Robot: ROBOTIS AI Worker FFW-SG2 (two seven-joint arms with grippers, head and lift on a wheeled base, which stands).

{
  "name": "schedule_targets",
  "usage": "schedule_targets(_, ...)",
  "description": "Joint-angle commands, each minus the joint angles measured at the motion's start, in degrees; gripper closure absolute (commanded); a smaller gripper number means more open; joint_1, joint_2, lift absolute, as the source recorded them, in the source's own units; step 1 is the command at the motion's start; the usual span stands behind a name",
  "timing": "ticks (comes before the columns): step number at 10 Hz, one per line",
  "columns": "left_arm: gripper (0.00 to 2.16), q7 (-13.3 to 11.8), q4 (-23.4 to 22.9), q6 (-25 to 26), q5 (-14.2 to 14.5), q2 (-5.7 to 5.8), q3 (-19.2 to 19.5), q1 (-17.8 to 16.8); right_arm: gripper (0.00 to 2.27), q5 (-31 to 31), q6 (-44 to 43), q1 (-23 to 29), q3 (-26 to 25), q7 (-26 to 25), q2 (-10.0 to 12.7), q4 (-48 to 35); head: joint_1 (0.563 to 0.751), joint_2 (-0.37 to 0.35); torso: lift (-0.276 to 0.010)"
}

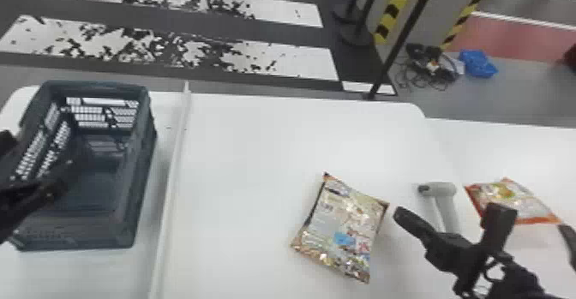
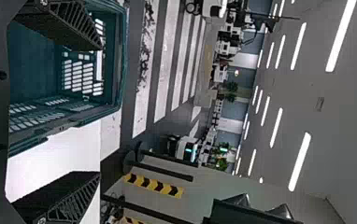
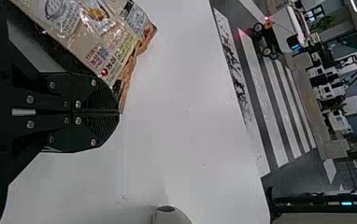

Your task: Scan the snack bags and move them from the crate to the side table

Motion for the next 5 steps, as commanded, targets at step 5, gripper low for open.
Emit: schedule_targets(5,0.04,-0.69,0.51,0.0,0.2,-0.03,0.09,0.0,2.24,3.03,-0.99,-4.09,4.9,-0.18,-0.18,3.78,0.695,-0.175,-0.087)
